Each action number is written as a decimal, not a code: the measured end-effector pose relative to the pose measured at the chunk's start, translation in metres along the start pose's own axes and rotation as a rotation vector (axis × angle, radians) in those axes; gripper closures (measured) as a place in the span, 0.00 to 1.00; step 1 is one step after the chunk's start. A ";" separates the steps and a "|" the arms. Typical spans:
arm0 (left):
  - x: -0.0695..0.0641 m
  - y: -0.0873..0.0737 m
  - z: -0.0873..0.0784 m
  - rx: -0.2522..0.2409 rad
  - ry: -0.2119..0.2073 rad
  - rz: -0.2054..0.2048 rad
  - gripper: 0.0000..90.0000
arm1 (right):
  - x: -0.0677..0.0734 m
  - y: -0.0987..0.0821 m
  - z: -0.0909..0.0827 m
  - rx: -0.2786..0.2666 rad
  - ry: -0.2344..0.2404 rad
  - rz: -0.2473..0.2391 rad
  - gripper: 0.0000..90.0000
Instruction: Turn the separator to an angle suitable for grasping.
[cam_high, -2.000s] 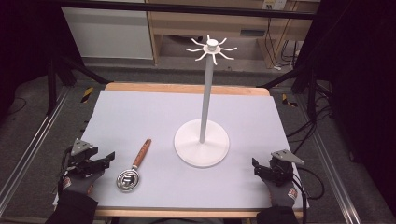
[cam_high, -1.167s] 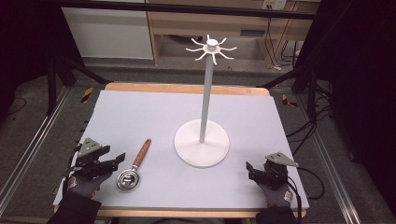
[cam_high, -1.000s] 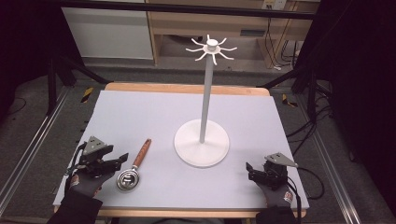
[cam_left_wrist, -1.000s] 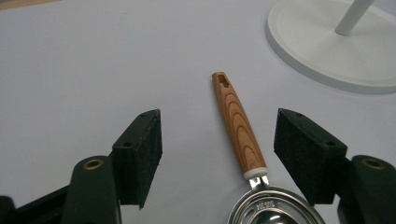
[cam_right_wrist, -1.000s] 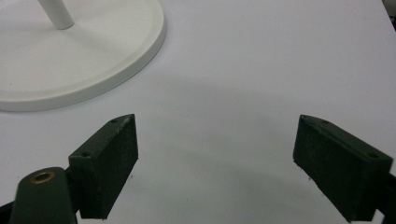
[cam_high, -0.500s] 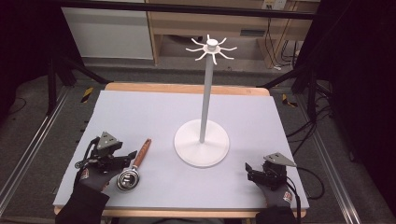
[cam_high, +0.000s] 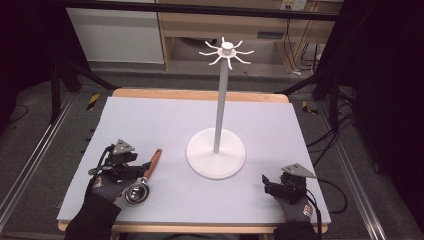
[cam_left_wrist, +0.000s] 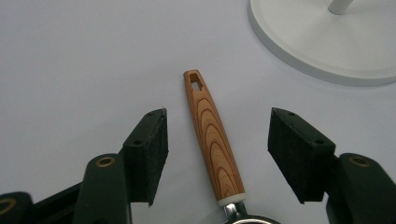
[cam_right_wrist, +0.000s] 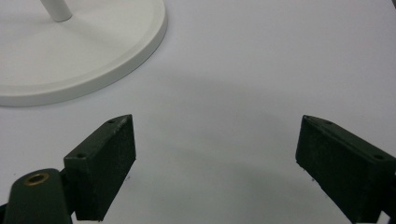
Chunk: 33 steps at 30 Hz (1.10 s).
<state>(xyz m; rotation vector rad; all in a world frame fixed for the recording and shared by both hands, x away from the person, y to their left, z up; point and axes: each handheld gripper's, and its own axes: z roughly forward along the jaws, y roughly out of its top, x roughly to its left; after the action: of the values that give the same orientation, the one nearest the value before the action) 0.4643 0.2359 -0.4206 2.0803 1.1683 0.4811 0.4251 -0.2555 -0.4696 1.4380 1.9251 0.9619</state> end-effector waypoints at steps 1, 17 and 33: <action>-0.001 0.000 0.002 0.008 0.000 0.001 0.43 | 0.000 0.000 0.000 0.001 -0.001 -0.001 0.14; -0.001 -0.012 0.028 0.095 -0.019 -0.015 0.51 | 0.001 0.000 0.003 0.019 0.000 -0.010 0.14; -0.002 -0.019 0.041 0.153 -0.023 -0.046 0.63 | 0.001 0.000 0.004 0.025 0.001 -0.012 0.14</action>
<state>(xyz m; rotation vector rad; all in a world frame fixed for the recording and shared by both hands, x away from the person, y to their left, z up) 0.4765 0.2249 -0.4624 2.1769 1.2715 0.3550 0.4278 -0.2535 -0.4718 1.4382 1.9513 0.9368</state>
